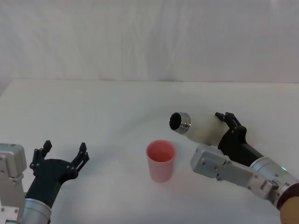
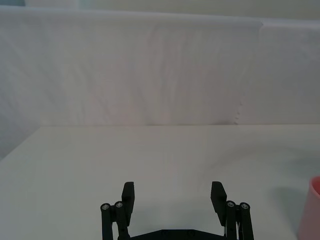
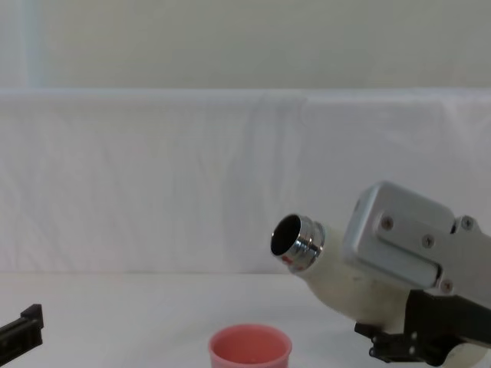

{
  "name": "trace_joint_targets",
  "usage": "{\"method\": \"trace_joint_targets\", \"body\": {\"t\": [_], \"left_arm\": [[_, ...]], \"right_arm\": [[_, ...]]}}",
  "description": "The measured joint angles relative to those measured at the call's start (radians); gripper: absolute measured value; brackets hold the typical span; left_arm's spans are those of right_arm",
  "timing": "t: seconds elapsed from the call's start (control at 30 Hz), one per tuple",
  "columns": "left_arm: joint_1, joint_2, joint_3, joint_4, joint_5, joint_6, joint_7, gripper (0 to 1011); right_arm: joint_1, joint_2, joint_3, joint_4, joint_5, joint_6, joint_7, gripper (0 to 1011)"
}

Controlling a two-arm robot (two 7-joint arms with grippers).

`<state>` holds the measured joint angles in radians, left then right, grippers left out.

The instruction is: Grasp the thermos with one hand and pour water into the cup lid.

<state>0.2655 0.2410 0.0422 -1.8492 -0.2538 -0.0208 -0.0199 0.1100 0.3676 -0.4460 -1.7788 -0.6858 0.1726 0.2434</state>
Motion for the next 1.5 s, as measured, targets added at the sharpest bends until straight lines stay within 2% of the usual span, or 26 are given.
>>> {"method": "trace_joint_targets", "body": {"t": [0.5,1.5], "left_arm": [[0.000,0.000,0.000,0.000,0.000,0.000,0.000,1001],[0.000,0.000,0.000,0.000,0.000,0.000,0.000,1001]], "right_arm": [[0.013,0.023,-0.021,-0.001,-0.075,0.017,0.034,955],[0.036,0.037,-0.059,0.006,-0.183,0.033,0.044,955]]}}
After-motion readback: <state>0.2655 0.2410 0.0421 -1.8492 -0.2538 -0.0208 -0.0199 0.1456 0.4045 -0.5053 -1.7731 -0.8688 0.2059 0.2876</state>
